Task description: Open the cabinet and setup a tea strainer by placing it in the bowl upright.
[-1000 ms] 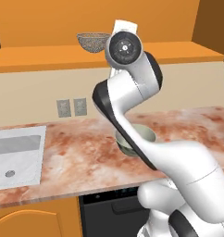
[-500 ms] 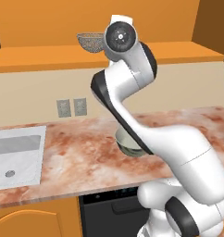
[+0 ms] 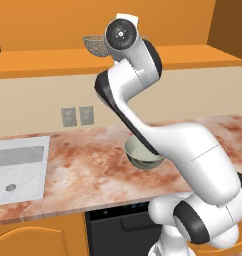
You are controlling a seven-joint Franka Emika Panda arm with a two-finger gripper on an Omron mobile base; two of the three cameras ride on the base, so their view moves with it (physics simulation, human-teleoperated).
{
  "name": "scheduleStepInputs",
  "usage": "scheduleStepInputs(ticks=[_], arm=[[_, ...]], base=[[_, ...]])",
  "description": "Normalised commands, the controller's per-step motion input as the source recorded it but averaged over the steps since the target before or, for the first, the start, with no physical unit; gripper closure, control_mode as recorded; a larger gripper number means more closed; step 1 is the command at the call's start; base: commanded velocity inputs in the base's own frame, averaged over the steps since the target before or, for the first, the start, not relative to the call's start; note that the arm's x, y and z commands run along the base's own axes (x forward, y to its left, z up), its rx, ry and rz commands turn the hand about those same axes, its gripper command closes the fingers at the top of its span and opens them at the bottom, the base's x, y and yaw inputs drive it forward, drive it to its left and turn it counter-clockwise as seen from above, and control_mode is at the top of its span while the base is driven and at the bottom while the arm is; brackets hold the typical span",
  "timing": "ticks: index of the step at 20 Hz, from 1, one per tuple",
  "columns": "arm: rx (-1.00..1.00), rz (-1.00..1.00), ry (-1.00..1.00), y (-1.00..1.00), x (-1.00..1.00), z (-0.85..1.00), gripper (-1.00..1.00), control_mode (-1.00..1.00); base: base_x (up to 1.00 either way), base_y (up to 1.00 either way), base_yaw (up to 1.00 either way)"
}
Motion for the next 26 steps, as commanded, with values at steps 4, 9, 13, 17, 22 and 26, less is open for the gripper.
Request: scheduleStepInputs(ticks=[4, 9, 13, 17, 22, 26], arm=[[0.00, -0.14, 0.00, 0.03, 0.30, 0.00, -1.00, -1.00], [0.00, -0.13, 0.01, 0.07, 0.32, 0.00, -1.00, -1.00], [0.00, -0.10, 0.05, 0.01, 0.35, 0.00, -1.00, -1.00], [0.00, -0.04, 0.01, 0.00, 0.24, 0.00, -1.00, -1.00], [0.00, 0.00, 0.00, 0.02, 0.26, 0.00, -1.00, -1.00], [0.00, 0.02, 0.01, 0.19, 0.27, 0.00, -1.00, -1.00]], base=[[0.00, 0.00, 0.00], [0.00, 0.00, 0.00], [0.00, 0.00, 0.00], [0.00, 0.00, 0.00], [0.00, 0.00, 0.00], [0.00, 0.00, 0.00]])
